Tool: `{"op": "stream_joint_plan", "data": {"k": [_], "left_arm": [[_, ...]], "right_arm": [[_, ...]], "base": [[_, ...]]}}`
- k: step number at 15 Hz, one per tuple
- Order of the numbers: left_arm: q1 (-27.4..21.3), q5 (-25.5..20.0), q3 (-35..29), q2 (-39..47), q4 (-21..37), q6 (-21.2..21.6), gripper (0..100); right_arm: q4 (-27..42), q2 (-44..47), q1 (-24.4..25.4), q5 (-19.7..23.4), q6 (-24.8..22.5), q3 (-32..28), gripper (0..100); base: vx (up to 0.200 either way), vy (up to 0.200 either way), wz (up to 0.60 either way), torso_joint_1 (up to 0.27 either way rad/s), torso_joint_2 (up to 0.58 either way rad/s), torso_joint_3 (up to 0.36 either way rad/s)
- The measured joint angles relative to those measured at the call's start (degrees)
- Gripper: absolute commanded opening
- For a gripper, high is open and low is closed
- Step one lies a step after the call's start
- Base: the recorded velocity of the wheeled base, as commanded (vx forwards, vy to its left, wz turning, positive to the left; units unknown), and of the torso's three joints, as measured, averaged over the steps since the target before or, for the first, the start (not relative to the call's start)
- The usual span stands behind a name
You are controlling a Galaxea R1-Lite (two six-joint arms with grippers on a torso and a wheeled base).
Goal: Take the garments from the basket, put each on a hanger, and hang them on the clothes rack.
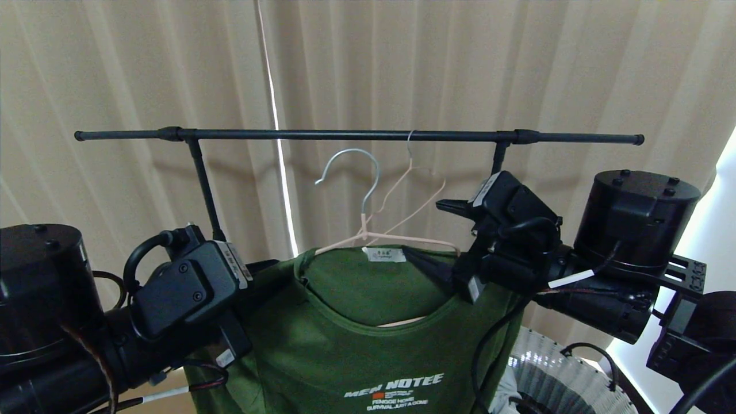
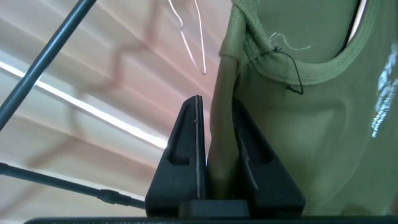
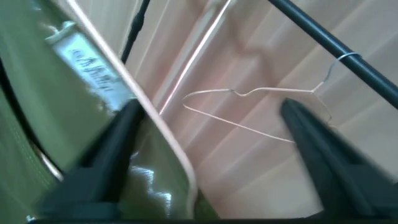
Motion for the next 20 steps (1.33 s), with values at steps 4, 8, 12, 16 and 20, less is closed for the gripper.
{"op": "stream_joint_plan", "data": {"k": [4, 8, 12, 16, 20], "left_arm": [[-0.15, -0.06, -0.04, -0.29, -0.2, -0.06, 0], [-0.12, -0.15, 0.07, -1.17, -0.06, -0.13, 0], [-0.04, -0.09, 1.1, -2.69, 0.02, -0.33, 100], [0.24, -0.59, 4.53, -6.23, 0.02, -7.14, 100], [0.83, -0.63, 8.18, -10.03, 0.02, -15.09, 100]], "right_arm": [[0.1, -0.11, 0.06, -0.38, 0.0, 0.28, 0], [-0.04, -0.41, 0.06, -0.88, 0.04, 0.28, 0], [-0.11, -1.38, -0.05, -2.73, 0.22, 0.44, 0], [-0.26, -4.22, -3.04, -4.32, 0.55, 2.18, 0], [-0.41, -8.2, -5.92, -4.28, 2.28, 4.55, 0]], "base": [[0.0, 0.0, 0.0, 0.0, 0.0, 0.0], [0.0, 0.0, 0.0, 0.0, 0.0, 0.0], [0.0, 0.0, 0.0, 0.0, 0.0, 0.0], [0.0, 0.0, 0.0, 0.0, 0.0, 0.0], [0.0, 0.0, 0.0, 0.0, 0.0, 0.0]]}}
